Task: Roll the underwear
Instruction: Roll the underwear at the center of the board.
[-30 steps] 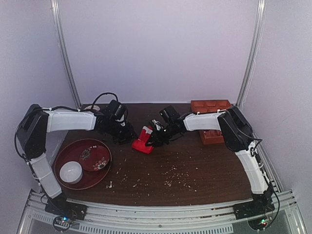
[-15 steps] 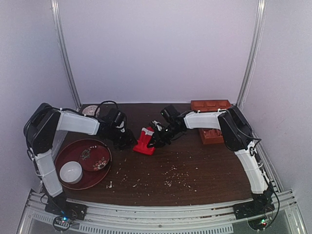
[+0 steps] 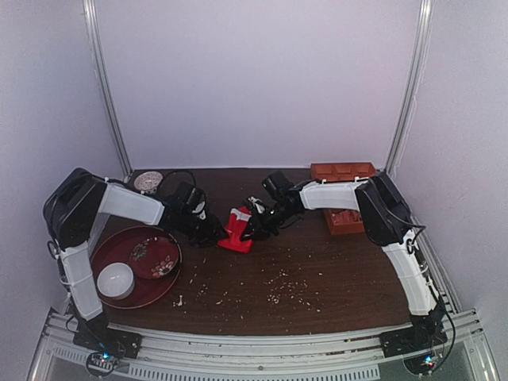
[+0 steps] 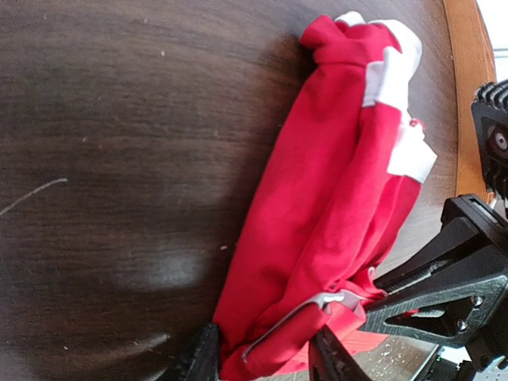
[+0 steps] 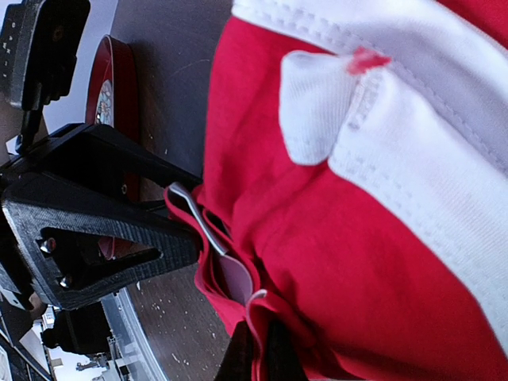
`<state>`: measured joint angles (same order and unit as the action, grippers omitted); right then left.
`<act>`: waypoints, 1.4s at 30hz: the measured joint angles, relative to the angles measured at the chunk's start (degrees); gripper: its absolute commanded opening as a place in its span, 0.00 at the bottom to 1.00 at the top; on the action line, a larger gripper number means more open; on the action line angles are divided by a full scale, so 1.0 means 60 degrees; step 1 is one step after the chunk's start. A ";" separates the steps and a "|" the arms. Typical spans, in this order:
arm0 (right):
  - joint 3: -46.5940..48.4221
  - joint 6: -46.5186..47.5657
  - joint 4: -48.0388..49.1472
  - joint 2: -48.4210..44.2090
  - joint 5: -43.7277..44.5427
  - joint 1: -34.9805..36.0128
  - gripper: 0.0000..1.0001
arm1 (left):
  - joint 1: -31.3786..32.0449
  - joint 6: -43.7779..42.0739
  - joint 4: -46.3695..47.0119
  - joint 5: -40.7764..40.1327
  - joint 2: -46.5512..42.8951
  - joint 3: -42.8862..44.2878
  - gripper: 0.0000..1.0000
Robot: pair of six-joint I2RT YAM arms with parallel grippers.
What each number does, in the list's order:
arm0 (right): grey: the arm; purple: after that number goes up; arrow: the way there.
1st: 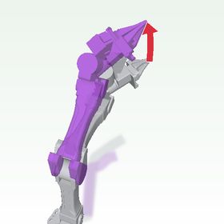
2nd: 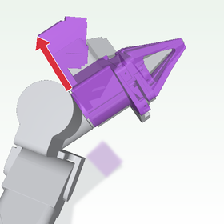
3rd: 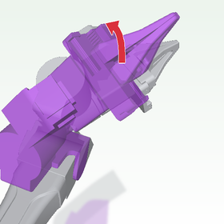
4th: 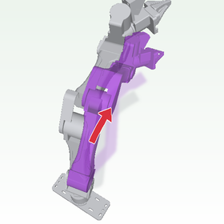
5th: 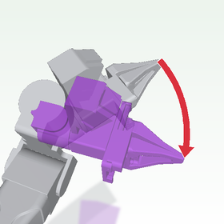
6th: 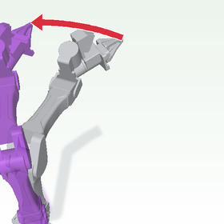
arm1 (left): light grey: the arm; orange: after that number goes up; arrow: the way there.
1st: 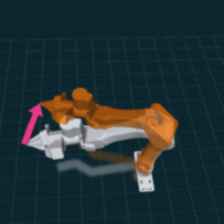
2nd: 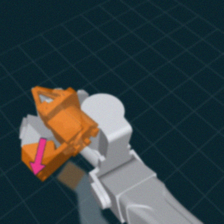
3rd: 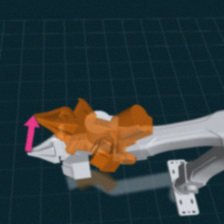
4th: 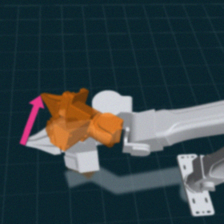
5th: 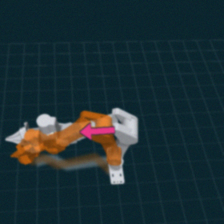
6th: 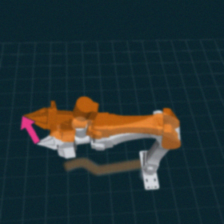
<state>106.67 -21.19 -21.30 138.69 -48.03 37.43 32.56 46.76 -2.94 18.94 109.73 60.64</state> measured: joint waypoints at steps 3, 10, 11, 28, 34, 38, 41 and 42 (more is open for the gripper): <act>0.0000 0.0007 -0.0022 0.0000 0.0000 0.0000 0.00 | -0.0004 0.0025 0.0047 0.0106 0.0073 0.0026 0.29; 0.0000 0.0142 -0.0062 0.0000 0.0000 -0.0007 0.01 | -0.0051 0.0113 0.0011 0.0331 0.0321 0.0226 0.00; 0.0000 0.0178 -0.0069 -0.0004 0.0000 -0.0007 0.01 | -0.0055 0.0073 -0.0040 0.0353 0.0321 0.0277 0.00; -0.1275 0.0477 0.0525 -0.0736 0.0248 0.0047 0.31 | -0.0036 0.0623 -0.0994 0.0539 0.0262 0.0535 0.00; -0.2280 0.0270 0.1268 -0.1381 0.0379 0.0040 0.35 | -0.0033 0.0688 -0.1246 0.0583 0.0229 0.0579 0.00; -0.3209 0.0288 0.1690 -0.2226 0.0776 0.0025 0.36 | -0.0033 0.0681 -0.1559 0.0608 0.0229 0.0714 0.00; -0.3891 0.0470 0.2065 -0.3089 0.1257 0.0029 0.37 | -0.0033 0.0656 -0.1829 0.0623 0.0229 0.0838 0.00; -0.4127 0.0579 0.2233 -0.3410 0.1461 0.0051 0.37 | -0.0033 0.0634 -0.1912 0.0630 0.0229 0.0874 0.00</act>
<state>81.91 -17.72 -7.90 118.24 -39.27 37.74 32.36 50.57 -14.41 22.72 111.11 65.89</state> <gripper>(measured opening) 0.362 0.017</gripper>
